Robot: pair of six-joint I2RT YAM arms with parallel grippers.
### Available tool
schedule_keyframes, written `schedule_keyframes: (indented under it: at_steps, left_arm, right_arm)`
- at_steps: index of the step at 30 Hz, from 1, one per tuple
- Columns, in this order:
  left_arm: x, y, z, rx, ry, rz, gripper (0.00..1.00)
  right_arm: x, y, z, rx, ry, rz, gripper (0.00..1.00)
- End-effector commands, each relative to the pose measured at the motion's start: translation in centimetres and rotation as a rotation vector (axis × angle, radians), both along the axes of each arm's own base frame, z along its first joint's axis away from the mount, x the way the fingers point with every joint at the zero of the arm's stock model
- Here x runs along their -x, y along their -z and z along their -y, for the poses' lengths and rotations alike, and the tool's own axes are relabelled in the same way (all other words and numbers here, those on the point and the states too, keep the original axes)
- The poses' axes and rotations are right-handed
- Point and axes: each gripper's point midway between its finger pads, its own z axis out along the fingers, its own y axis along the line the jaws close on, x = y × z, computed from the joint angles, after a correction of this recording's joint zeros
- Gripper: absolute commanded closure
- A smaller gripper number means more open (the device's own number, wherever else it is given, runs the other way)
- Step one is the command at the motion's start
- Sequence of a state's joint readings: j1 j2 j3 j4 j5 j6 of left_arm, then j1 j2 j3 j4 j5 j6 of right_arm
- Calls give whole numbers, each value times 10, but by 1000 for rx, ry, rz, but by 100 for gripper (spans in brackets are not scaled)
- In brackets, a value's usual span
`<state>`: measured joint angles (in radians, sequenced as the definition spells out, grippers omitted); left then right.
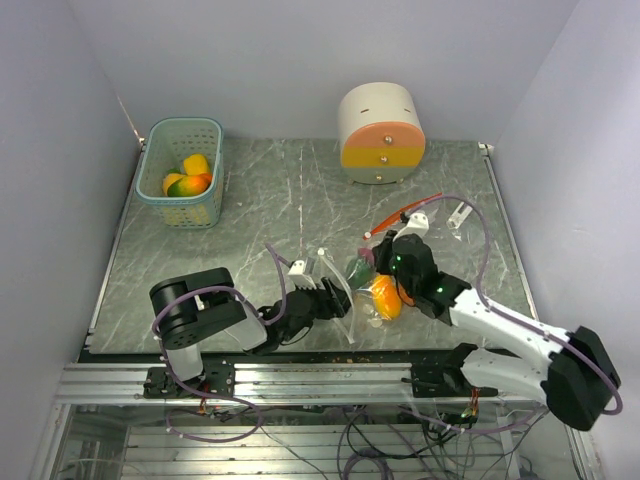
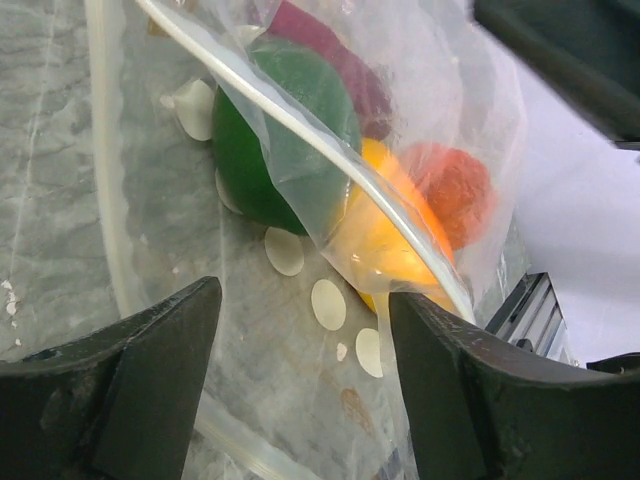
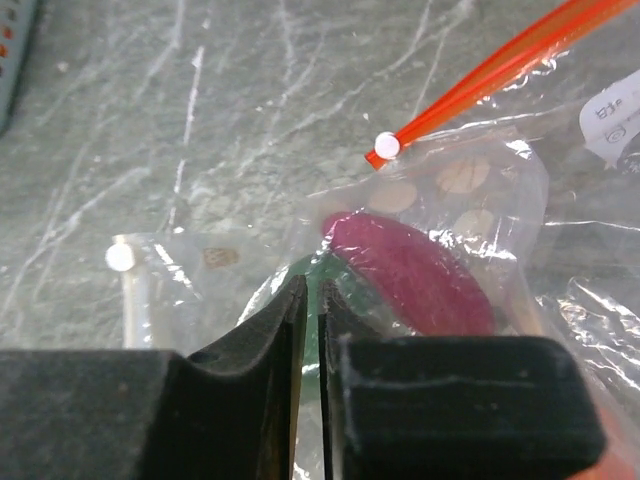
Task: Open the zip-top bag and remove the fake food
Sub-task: Pick up the fake fruit from the zipper food storage bag.
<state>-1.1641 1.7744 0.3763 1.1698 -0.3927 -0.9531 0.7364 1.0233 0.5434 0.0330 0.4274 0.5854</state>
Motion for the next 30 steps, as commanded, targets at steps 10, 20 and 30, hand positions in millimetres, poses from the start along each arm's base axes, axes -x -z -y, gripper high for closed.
schedule_keyframes:
  at_steps: [10, 20, 30]
  left_arm:
    - [-16, -27, 14, 16, -33, 94, 16]
    - [-20, -18, 13, -25, -40, 103, 12]
    - [-21, -11, 18, -44, -34, 103, 11]
  right_arm:
    - [-33, 41, -29, -16, -101, -70, 99]
    - [-12, 85, -11, -3, -64, -168, 100]
    - [-2, 116, -20, -26, -106, -241, 100]
